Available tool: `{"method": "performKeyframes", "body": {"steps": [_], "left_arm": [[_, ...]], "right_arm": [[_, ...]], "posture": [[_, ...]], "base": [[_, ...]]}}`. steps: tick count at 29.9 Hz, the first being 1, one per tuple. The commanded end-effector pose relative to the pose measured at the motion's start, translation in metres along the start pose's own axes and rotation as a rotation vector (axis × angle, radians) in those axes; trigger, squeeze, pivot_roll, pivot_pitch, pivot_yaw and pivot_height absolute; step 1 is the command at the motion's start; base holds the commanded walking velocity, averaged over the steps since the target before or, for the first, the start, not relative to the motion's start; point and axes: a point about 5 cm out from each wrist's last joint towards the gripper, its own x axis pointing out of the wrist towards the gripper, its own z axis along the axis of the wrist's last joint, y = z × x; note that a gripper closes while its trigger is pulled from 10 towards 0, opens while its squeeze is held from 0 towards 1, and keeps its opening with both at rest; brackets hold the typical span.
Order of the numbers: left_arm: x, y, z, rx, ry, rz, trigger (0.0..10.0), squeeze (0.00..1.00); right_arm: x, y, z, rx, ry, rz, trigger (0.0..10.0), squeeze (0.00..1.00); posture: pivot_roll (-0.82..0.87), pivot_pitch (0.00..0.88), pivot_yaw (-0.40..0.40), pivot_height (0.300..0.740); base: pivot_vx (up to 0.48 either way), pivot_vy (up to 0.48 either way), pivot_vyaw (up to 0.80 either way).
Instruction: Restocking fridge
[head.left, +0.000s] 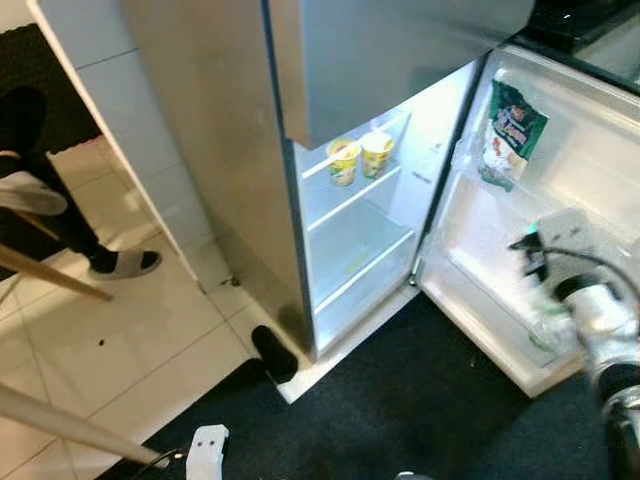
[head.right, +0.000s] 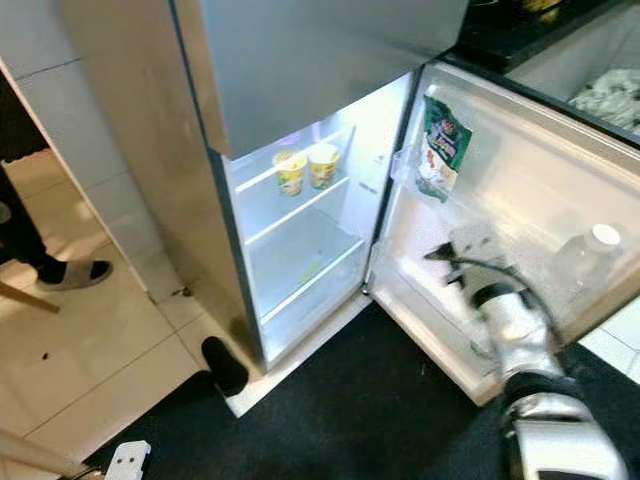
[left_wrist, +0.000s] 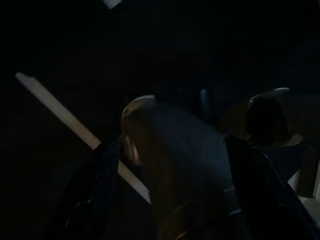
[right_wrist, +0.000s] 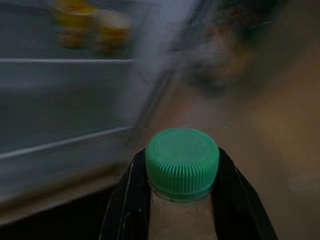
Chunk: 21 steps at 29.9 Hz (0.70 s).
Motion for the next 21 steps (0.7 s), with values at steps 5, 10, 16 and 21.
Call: {"method": "performKeyframes", "body": {"steps": [5,10,16,21], "left_arm": [[0.002,-0.006,-0.011,0.047,0.048,0.024,10.0,0.00],[0.004,-0.008,-0.009,0.077,0.048,0.061,10.0,0.00],[0.007,-0.008,-0.002,0.056,0.021,0.112,10.0,0.00],[0.009,-0.011,-0.003,0.055,0.026,0.141,10.0,0.00]], "right_arm": [[-0.021,0.047,-0.066,0.096,0.286,0.085,10.0,0.00],[-0.060,0.069,-0.123,0.167,0.534,0.081,10.0,0.00],[-0.100,0.079,-0.162,0.183,0.728,0.084,10.0,0.00],[-0.134,0.082,-0.187,0.170,0.874,0.083,10.0,0.00]], "posture": [[-0.07,0.035,0.004,0.740],[-0.06,0.000,-0.020,0.740],[-0.06,0.000,-0.032,0.740],[-0.06,0.000,-0.019,0.740]], "base": [[0.000,0.000,0.00],[0.000,0.000,-0.63],[0.000,0.000,-0.79],[0.000,0.000,-0.79]]}}
